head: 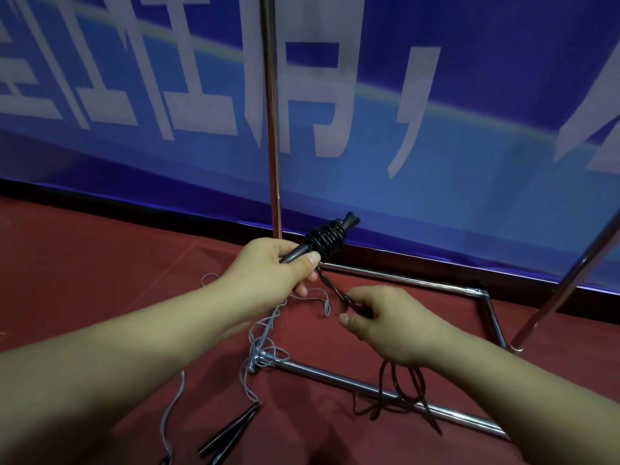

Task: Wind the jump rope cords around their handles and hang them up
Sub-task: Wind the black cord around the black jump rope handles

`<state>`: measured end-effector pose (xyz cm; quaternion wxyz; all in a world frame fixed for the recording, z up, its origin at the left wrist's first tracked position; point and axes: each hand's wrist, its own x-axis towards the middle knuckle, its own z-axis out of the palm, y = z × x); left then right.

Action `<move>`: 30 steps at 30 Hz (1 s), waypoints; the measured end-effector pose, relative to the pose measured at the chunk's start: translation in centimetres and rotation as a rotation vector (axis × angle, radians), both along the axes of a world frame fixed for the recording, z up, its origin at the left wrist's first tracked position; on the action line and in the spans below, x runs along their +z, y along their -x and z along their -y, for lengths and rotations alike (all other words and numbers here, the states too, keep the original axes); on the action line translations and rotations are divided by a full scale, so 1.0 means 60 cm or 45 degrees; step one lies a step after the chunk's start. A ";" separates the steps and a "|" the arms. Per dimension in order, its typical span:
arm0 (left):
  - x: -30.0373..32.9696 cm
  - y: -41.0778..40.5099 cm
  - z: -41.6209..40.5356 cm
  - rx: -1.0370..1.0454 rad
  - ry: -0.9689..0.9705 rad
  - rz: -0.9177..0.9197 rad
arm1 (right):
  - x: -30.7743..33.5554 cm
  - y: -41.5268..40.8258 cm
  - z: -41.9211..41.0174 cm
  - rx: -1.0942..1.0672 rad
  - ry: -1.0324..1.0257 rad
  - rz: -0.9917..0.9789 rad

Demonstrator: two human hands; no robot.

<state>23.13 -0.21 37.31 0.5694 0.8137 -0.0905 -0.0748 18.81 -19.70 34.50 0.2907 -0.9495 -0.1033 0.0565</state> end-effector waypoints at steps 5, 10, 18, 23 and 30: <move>-0.018 -0.015 -0.016 0.059 -0.085 -0.019 | -0.003 0.008 -0.011 -0.003 -0.043 -0.047; -0.029 -0.023 -0.022 0.074 -0.197 0.019 | 0.004 0.012 -0.014 -0.003 -0.068 -0.013; -0.045 -0.027 -0.014 0.022 -0.367 0.059 | 0.016 0.026 -0.027 0.052 -0.108 0.061; -0.050 -0.032 -0.012 0.011 -0.478 0.149 | 0.021 0.025 -0.023 -0.025 -0.066 0.067; -0.068 -0.043 -0.015 0.053 -0.702 0.223 | 0.015 0.033 -0.027 -0.161 -0.093 0.019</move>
